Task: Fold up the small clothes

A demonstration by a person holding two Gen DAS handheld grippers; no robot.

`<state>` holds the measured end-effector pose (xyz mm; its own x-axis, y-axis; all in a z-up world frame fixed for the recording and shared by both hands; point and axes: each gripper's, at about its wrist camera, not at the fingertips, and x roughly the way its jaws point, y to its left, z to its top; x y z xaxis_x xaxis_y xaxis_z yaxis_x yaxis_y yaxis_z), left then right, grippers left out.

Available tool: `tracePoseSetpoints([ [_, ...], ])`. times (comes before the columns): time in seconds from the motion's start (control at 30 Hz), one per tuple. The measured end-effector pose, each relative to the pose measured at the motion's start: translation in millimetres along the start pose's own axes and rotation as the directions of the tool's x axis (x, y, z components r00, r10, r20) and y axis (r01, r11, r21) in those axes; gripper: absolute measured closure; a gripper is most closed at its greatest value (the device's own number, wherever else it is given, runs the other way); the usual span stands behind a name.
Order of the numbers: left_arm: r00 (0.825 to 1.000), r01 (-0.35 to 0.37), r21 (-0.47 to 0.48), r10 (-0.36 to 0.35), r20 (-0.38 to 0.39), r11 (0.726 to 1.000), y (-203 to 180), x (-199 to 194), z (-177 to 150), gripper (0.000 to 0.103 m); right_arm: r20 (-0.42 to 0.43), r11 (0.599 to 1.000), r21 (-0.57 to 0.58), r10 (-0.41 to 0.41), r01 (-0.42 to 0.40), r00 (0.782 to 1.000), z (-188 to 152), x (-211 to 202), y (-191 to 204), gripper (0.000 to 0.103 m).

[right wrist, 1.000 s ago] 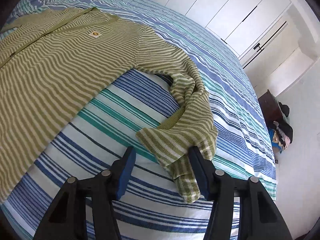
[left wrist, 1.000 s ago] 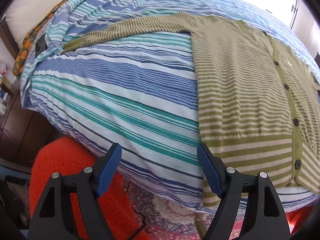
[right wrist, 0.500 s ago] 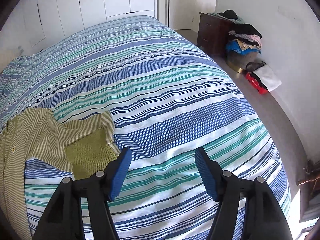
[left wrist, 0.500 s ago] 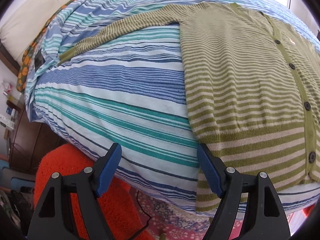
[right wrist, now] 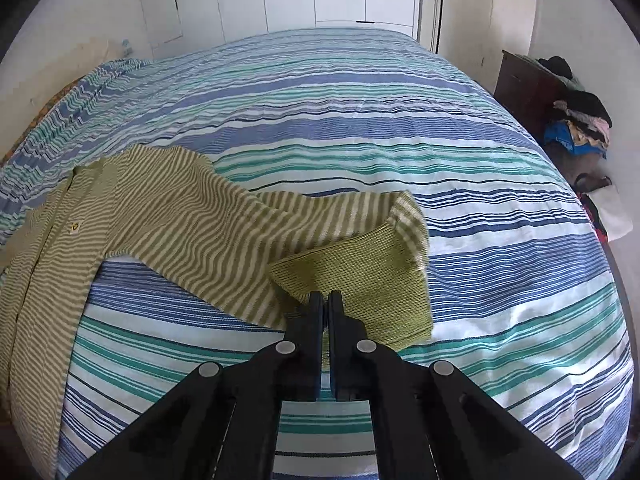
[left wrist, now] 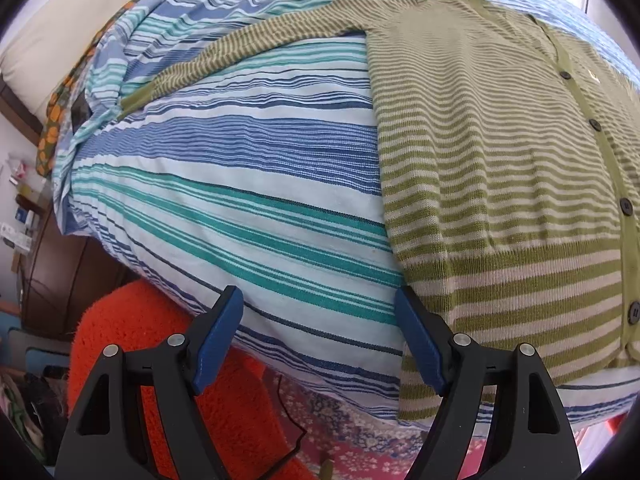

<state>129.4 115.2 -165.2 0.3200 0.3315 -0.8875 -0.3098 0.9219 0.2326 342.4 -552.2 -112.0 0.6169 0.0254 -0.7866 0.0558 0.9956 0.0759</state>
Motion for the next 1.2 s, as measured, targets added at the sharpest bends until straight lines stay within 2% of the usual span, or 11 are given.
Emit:
tracePoseSetpoints([
  [0.13, 1.0, -0.013, 0.012, 0.013, 0.0, 1.0, -4.5, 1.4, 0.8, 0.023, 0.086, 0.97, 0.238, -0.063, 0.041, 0.994, 4.0, -55.5, -88.1, 0.101],
  [0.27, 1.0, -0.018, 0.009, 0.018, -0.001, 1.0, -5.7, 0.9, 0.6, 0.023, -0.001, 0.875, 0.459, -0.172, 0.153, 0.985, -13.5, -65.0, -171.3, 0.101],
  [0.37, 1.0, -0.02, 0.01, 0.02, -0.004, 1.0, -5.4, 1.0, 0.2, 0.023, -0.048, 0.816, 0.547, -0.191, 0.186, 0.98, -33.5, -59.1, -197.0, 0.103],
  [0.5, 1.0, -0.028, 0.019, 0.029, -0.005, 0.999, -6.9, 1.0, -0.2, 0.023, -0.091, 0.815, 0.561, -0.117, 0.148, 0.989, -49.3, -46.9, -200.3, 0.102],
  [0.6, 0.999, -0.032, 0.019, 0.032, -0.007, 0.999, -8.2, 1.6, 0.3, 0.023, -0.053, 0.812, 0.575, -0.084, 0.099, 0.995, -54.5, -50.5, -192.7, 0.091],
  [0.67, 0.999, -0.033, 0.016, 0.033, -0.004, 0.999, -8.6, 1.1, 1.1, 0.023, -0.013, 0.817, 0.569, -0.108, 0.096, 0.994, -55.2, -61.3, -182.1, 0.066],
  [0.83, 0.997, -0.031, 0.005, 0.031, 0.066, 1.0, -6.2, -15.0, 3.7, 0.023, 0.03, 0.915, 0.402, 0.013, -0.023, 0.999, -51.0, -77.9, -102.4, 0.064],
  [0.9, 0.991, -0.03, 0.014, 0.028, 0.127, 0.999, -7.7, -29.5, 4.6, 0.024, 0.028, 0.948, 0.305, 0.086, -0.091, 0.996, -54.3, -84.9, -49.7, 0.06],
  [0.97, 0.982, -0.015, 0.042, 0.006, 0.187, 0.999, -13.9, -45.3, 4.9, 0.023, 0.015, 0.969, 0.197, 0.149, -0.149, 0.989, -61.6, -94.4, 9.4, 0.05],
  [1.07, 0.966, 0.046, 0.131, -0.077, 0.246, 0.99, -34.6, -62.3, 4.3, 0.019, 0.008, 0.972, 0.009, 0.234, -0.234, 0.972, -79.0, -112.0, 109.1, 0.041],
  [1.2, 0.952, 0.091, 0.29, -0.169, 0.256, 0.953, -71.1, -66.3, -3.2, 0.017, -0.038, 0.921, -0.175, 0.348, -0.349, 0.937, -120.1, -126.5, 234.1, 0.034],
])
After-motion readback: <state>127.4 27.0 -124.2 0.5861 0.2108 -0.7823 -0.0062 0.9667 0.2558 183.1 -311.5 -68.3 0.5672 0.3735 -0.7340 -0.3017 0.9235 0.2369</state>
